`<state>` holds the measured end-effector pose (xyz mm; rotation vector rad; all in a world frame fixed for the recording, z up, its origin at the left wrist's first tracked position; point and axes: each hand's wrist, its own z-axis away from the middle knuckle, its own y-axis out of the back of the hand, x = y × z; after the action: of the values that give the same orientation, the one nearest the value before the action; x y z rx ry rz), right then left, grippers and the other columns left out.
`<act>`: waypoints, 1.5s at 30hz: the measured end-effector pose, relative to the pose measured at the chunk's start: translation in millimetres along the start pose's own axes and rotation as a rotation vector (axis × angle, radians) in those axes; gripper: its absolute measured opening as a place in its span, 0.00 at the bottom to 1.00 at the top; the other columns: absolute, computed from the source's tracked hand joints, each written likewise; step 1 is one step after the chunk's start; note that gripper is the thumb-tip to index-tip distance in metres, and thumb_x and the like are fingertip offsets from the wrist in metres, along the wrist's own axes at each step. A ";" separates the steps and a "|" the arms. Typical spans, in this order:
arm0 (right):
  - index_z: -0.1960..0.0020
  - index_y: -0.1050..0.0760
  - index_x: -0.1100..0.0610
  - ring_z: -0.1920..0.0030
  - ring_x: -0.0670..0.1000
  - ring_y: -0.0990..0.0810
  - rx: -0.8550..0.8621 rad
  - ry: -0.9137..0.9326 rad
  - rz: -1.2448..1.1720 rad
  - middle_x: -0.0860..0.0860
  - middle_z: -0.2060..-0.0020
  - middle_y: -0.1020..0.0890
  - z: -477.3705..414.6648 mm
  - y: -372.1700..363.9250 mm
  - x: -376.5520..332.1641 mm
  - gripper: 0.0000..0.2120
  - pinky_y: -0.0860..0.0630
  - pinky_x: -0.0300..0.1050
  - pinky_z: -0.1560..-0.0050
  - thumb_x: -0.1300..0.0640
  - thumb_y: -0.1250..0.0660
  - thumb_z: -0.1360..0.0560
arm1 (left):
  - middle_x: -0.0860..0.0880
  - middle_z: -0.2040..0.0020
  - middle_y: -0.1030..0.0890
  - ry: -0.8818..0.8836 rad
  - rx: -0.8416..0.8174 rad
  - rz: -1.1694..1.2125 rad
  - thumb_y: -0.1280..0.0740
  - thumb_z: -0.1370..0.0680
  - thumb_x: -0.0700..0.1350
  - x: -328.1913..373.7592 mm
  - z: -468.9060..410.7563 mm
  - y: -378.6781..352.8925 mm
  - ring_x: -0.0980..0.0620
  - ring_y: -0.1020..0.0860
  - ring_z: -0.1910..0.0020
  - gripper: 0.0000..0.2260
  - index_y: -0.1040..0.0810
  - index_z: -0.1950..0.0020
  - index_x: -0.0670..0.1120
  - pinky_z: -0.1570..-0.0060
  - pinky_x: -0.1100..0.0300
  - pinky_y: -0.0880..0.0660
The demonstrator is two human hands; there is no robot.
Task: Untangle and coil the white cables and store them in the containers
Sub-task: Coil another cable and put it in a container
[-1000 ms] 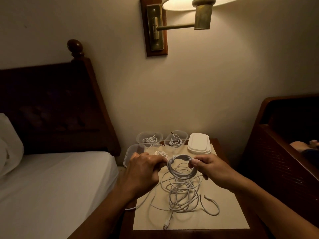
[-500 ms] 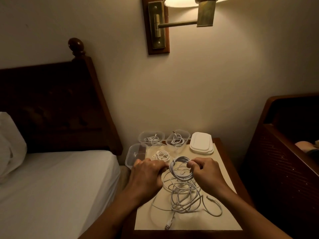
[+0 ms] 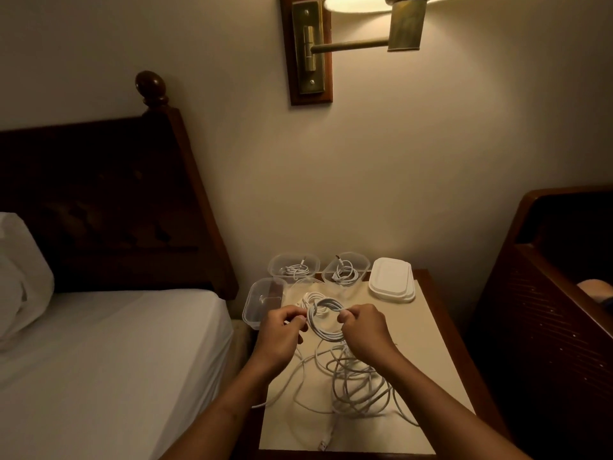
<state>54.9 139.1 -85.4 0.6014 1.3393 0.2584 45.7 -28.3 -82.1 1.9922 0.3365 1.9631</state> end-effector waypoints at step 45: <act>0.33 0.26 0.60 0.28 0.66 0.35 -0.428 0.690 1.150 0.63 0.30 0.30 -192.1 -190.4 -46.8 0.22 0.35 0.62 0.29 0.47 0.40 0.19 | 0.41 0.17 0.60 0.099 -0.048 -0.966 0.59 0.16 0.63 -191.3 -25.9 -21.4 0.43 0.58 0.17 0.35 0.57 0.16 0.42 0.20 0.42 0.56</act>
<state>-170.8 8.5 -171.0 0.8997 1.3670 1.7667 16.1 -80.9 -266.8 1.2871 1.0282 1.3923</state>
